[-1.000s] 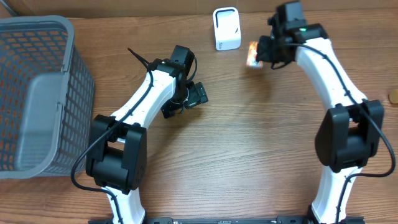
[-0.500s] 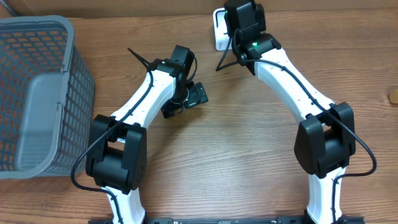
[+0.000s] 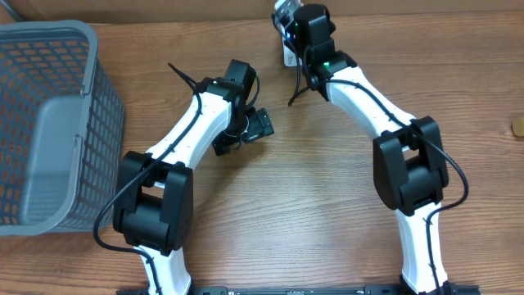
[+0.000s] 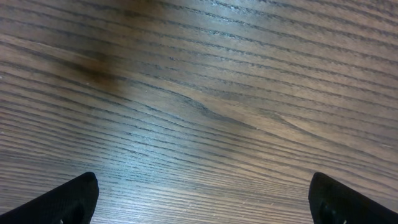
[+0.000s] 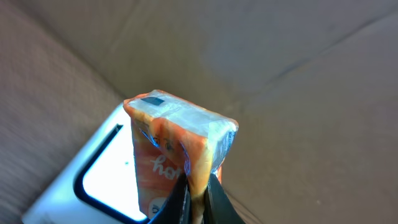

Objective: Scan the item barcode
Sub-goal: 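Hold the orange box in front of the white scanner, then carry the orange box off the right table edge and release it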

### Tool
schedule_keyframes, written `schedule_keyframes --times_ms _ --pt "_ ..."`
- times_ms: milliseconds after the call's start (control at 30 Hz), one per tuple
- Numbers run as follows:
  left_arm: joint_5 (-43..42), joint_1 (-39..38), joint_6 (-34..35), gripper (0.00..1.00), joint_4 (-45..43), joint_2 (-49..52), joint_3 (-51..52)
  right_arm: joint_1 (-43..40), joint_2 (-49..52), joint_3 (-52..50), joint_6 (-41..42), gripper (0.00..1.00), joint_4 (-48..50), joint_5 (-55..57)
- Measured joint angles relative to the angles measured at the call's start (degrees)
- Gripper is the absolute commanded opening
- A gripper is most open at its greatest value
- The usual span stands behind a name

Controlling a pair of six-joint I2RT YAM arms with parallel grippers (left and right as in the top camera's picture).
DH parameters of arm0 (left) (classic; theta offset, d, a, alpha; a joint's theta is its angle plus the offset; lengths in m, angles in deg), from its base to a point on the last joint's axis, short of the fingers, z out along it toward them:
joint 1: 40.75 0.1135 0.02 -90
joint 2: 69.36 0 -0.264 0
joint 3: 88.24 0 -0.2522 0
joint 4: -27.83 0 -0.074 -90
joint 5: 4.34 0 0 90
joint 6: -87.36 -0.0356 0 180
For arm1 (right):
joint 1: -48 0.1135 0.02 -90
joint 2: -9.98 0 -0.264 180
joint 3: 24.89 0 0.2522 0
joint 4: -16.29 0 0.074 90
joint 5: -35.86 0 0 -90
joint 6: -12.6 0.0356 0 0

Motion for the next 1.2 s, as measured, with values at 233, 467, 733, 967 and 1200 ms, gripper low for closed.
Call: schedule_keyframes --times_ms 233,467,733,967,1200 --pt "0.0 0.0 0.0 1.0 0.0 0.0 0.0 -0.9 0.8 0.0 -6.8 0.04 0.1 1.2" --pt "0.0 0.0 0.0 1.0 0.0 0.0 0.0 -1.6 0.8 0.0 -5.9 0.04 1.0 2.7" --pt "0.0 0.0 0.0 1.0 0.0 0.0 0.0 -6.4 0.2 0.0 0.9 0.04 5.4 14.2" --pt "0.0 0.0 0.0 1.0 0.0 0.0 0.0 -22.9 -3.7 0.3 21.4 0.04 -14.5 25.9" --pt "0.0 0.0 0.0 1.0 0.0 0.0 0.1 -40.4 -4.7 0.4 43.5 0.04 -39.9 18.7"
